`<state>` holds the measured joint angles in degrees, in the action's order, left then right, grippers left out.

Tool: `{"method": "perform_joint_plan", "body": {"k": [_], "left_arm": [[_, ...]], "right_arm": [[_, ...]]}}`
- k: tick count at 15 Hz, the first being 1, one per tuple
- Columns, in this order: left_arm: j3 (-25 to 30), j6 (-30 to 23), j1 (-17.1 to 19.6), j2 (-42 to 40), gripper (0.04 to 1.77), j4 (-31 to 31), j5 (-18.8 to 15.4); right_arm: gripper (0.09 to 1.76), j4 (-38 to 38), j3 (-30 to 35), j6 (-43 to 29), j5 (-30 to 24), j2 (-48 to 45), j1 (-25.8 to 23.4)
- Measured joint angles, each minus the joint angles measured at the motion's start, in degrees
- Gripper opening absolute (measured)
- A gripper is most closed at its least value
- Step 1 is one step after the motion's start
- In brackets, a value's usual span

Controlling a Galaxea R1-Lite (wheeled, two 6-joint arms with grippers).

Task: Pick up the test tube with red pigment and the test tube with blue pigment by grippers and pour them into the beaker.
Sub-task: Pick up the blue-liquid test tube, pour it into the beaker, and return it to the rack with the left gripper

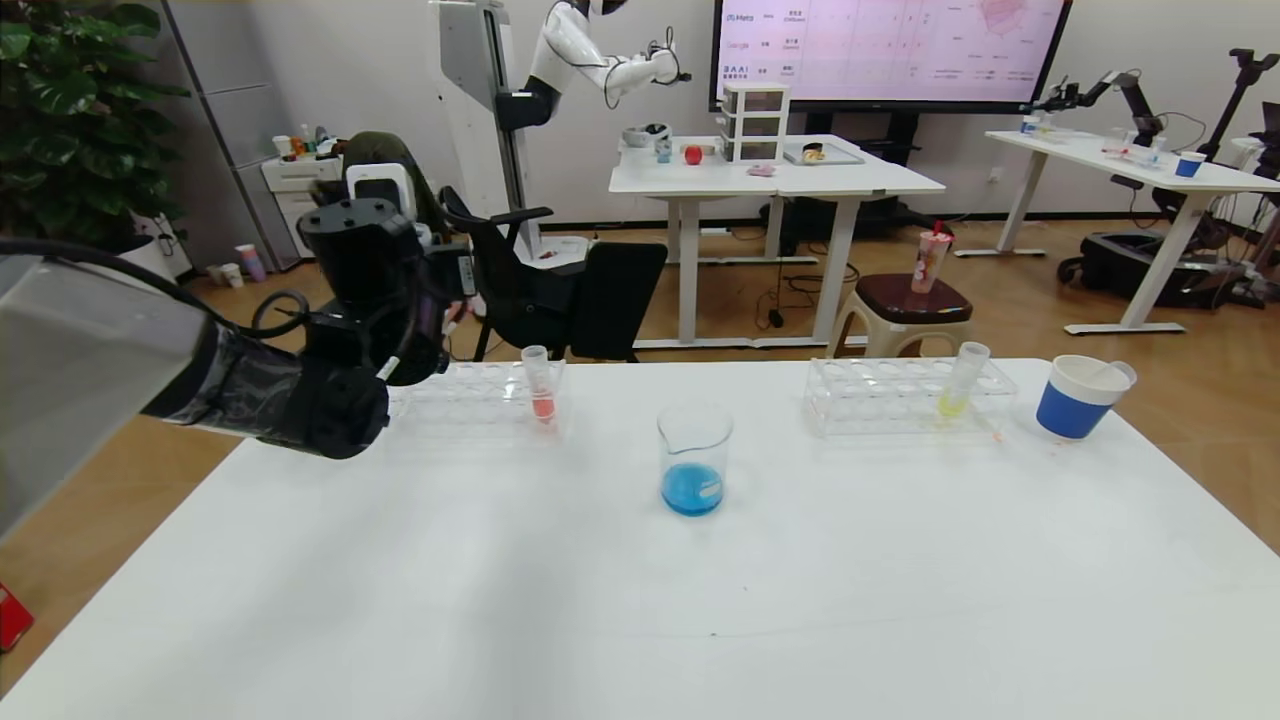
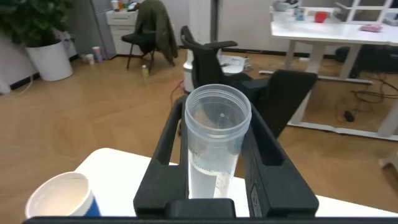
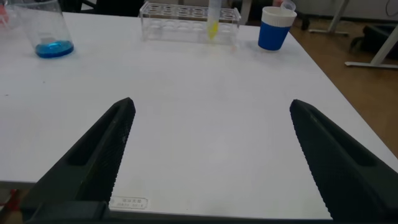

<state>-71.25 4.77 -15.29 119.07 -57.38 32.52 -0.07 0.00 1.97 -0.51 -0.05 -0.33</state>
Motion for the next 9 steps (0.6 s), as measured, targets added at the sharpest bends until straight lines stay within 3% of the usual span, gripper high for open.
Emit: {"method": "perform_joint_plan", "body": {"k": [4, 7, 9], "left_arm": [[0.37, -1.27, 7.88, -0.32, 0.5, 2.82, -2.45], [-0.33, -7.4, 14.24, -0.27, 0.5, 10.19, -8.22], [-1.32, -9.01, 17.93, 0.34, 0.5, 11.43, -11.74]], "right_arm": [[1.74, 0.0, 0.0, -0.02, 0.02, 0.0, 0.0], [1.74, 0.0, 0.0, 0.0, 0.0, 0.0, 0.0], [1.74, 0.02, 0.0, 0.0, 0.02, 0.0, 0.0]]}}
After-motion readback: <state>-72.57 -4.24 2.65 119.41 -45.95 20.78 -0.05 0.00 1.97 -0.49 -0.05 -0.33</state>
